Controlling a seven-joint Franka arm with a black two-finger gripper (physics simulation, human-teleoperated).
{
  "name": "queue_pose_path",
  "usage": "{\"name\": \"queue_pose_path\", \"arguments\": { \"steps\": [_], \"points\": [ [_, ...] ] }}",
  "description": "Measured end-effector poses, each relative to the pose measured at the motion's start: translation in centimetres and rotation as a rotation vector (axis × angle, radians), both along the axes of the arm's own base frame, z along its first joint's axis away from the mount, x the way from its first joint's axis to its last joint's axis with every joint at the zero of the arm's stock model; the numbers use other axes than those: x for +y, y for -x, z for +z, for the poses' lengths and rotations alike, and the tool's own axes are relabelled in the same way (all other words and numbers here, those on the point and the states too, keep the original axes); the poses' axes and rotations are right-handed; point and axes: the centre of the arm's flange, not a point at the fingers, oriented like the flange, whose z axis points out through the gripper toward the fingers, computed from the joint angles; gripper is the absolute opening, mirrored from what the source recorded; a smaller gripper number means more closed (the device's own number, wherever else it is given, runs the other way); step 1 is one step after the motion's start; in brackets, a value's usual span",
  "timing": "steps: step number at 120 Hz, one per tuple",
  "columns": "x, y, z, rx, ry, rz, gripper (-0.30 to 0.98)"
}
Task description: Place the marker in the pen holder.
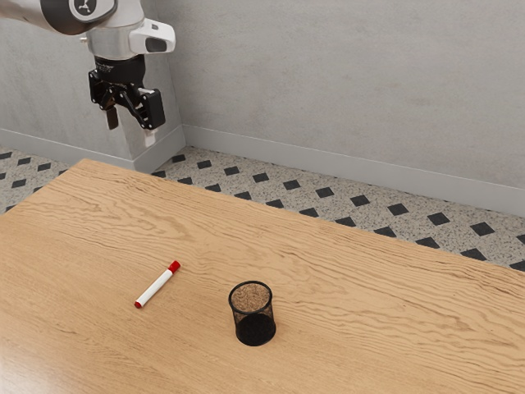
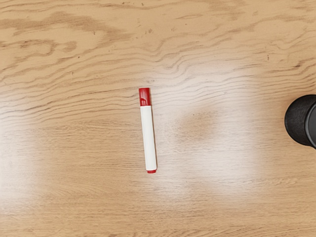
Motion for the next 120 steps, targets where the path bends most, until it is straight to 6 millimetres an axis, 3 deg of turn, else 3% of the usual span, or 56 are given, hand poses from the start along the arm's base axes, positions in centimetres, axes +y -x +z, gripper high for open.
{"name": "queue_pose_path", "arguments": {
  "steps": [27, 44, 47, 50, 53, 56, 60, 67, 75, 80, 84, 93, 99, 104, 113, 120],
  "points": [
    [0.0, 0.0, -0.1, 0.001, 0.005, 0.002, 0.69],
    [2.5, -0.1, -0.1, 0.003, 0.038, 0.055, 0.69],
    [2.8, 0.2, 0.7, -0.012, 0.041, 0.06, 0.69],
    [2.6, 0.9, 2.7, -0.052, 0.039, 0.053, 0.69],
    [1.5, 1.4, 4.2, -0.078, 0.032, 0.031, 0.69],
    [0.0, 1.6, 4.4, -0.081, 0.025, 0.003, 0.69],
    [-1.5, 0.7, 1.6, -0.036, 0.012, -0.023, 0.68],
    [-1.3, 0.1, -8.4, 0.097, 0.011, -0.022, 0.68],
    [2.7, 1.3, -18.9, 0.206, 0.034, 0.055, 0.68],
    [5.7, 2.5, -24.2, 0.243, 0.051, 0.12, 0.68],
    [8.2, 3.1, -27.2, 0.251, 0.068, 0.178, 0.68],
    [13.3, 3.6, -30.5, 0.213, 0.098, 0.299, 0.69],
    [14.8, 3.4, -31.5, 0.178, 0.108, 0.337, 0.69],
    [13.9, 2.4, -32.3, 0.152, 0.106, 0.323, 0.69],
    [10.2, -2.1, -34.1, 0.113, 0.071, 0.245, 0.69],
    [9.7, -3.8, -34.8, 0.083, 0.074, 0.227, 0.68]
  ]
}}
